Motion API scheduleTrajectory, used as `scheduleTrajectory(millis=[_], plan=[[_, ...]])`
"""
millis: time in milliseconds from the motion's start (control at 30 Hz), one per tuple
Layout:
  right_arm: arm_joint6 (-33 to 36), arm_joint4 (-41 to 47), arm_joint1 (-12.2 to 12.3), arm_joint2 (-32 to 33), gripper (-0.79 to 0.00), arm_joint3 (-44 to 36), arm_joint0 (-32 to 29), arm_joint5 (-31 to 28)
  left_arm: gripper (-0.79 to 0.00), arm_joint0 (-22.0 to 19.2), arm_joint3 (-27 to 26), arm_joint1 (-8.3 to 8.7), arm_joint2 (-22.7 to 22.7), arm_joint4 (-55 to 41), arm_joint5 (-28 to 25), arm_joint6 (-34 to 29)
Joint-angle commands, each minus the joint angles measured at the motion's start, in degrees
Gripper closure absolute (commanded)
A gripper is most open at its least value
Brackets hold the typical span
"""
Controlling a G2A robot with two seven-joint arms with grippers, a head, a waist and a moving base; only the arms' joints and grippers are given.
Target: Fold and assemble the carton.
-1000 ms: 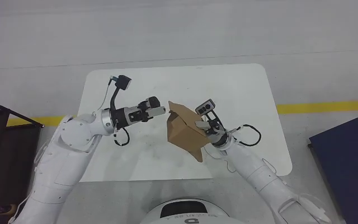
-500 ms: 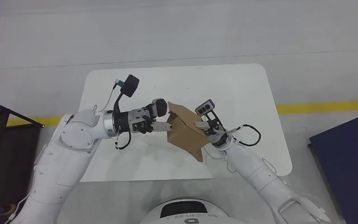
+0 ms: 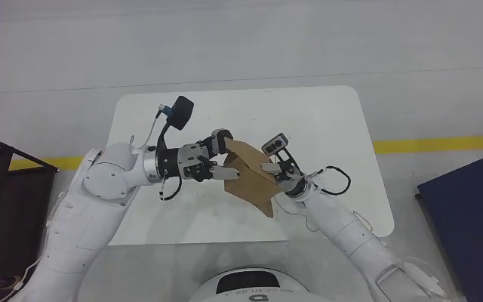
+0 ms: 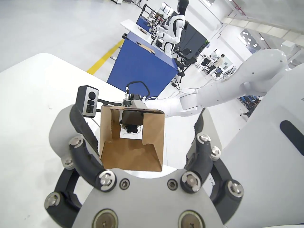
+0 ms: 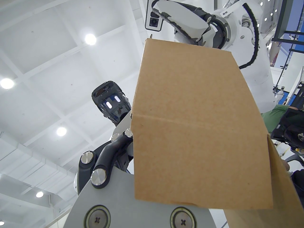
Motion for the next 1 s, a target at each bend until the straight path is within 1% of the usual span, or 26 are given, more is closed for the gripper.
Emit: scheduleTrajectory(millis=[0,200,400,700,967], plan=[[0.0,0.17,0.0,-0.04,0.0,0.18,0.06,0.0,-0.785,0.39,0.11,0.12,-0.3,-2.09,-0.38,-0.59],[0.0,0.38,-0.06,-0.31,0.0,0.57,0.19,0.0,-0.785,0.97,0.5,0.43,-0.6,-7.06,-1.2,-3.03],[0.0,0.23,-0.11,-0.18,0.0,0.47,0.14,0.0,-0.785,0.04,1.87,0.28,1.73,-9.52,-0.79,-5.31],[0.0,-0.16,-0.14,0.2,0.0,-0.09,-0.36,0.0,-0.785,-1.48,3.51,-0.39,5.38,-9.3,-0.67,-4.19],[0.0,-0.07,-0.18,0.06,0.0,-0.26,-0.57,0.0,-0.785,-2.48,4.02,-0.79,7.34,-9.08,-0.62,-3.82]])
